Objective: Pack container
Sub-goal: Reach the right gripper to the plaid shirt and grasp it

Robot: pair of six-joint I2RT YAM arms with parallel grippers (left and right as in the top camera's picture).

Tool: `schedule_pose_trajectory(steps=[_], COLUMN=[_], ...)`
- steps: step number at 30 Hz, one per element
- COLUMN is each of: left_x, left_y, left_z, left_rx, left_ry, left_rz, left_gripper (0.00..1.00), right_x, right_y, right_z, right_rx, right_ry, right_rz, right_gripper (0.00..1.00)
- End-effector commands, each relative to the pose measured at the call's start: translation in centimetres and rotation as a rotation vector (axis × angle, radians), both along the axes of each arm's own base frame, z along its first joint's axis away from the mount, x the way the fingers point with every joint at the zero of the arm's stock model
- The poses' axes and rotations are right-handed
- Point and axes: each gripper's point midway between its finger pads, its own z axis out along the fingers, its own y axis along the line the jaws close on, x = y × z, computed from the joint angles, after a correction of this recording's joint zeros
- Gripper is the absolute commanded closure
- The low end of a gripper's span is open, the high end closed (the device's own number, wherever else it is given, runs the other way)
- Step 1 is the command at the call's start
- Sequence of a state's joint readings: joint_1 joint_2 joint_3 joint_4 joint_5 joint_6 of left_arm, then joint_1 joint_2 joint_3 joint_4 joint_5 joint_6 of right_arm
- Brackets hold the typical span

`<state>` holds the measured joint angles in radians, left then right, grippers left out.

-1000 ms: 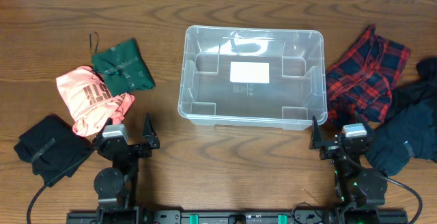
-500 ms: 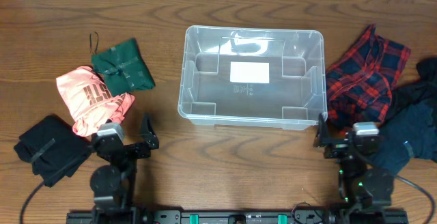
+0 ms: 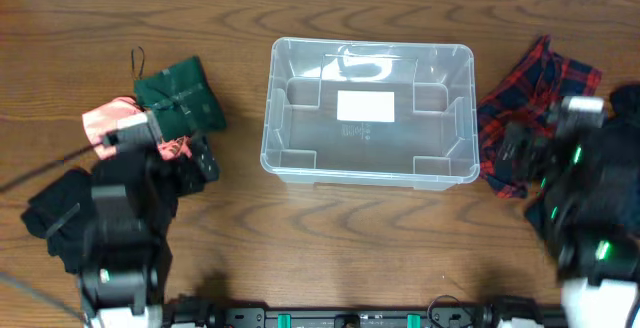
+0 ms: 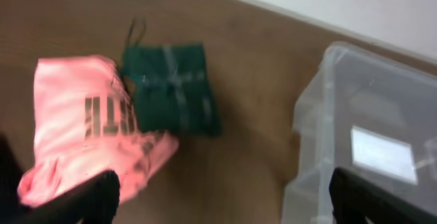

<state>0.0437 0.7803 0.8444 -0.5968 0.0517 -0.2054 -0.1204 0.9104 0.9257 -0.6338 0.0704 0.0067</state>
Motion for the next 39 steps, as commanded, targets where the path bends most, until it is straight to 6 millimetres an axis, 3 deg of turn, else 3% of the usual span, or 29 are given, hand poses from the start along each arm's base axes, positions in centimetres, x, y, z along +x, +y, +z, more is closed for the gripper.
schedule_pose_trajectory(steps=[1,4,8,10,13,18,22,27,34,36,39], left_x=[0.9,1.2,1.2,1.2,1.1,1.0,1.0,1.0,1.0,1.0,1.0], left_y=[0.1,0.1,0.1,0.1,0.1,0.1,0.1,0.1,0.1,0.1,0.1], left_z=[1.0,0.6,0.4,0.4,0.4,0.3,0.2,0.2,0.2,0.2,0.2], left_rx=[0.0,-0.002,-0.003,-0.003,-0.003,-0.003,-0.003,-0.003,-0.003,-0.003,-0.003], left_ry=[0.061,0.115,0.13,0.129,0.132,0.138,0.139,0.139,0.139,0.139,0.139], left_rz=[0.004,0.004,0.004,0.004,0.004,0.004,0.004,0.004,0.004,0.004,0.004], left_gripper=[0.02,0.02,0.02,0.02,0.02,0.02,0.02,0.02,0.02,0.02,0.02], right_x=[2.7,4.7,7.7,8.8,9.6,10.5,11.6,13.0,12.9,12.8,12.8], right_y=[-1.5,-3.8,-8.6,-10.8,-13.1,-14.6,-15.4,-14.9,-14.6,-14.4,-14.0], right_z=[1.3,1.2,0.4,-1.1,-5.1,-12.6,-17.4,-21.4,-25.5,-25.8,-25.5], right_rx=[0.041,0.098,0.109,0.117,0.156,0.281,0.335,0.401,0.439,0.449,0.469], right_ry=[0.106,0.224,0.264,0.275,0.343,0.45,0.485,0.483,0.535,0.543,0.536], right_rz=[0.029,0.012,-0.059,-0.09,-0.093,-0.057,-0.051,-0.009,-0.008,-0.006,0.007], right_gripper=[0.01,0.01,0.01,0.01,0.01,0.01,0.01,0.01,0.02,0.14,0.55])
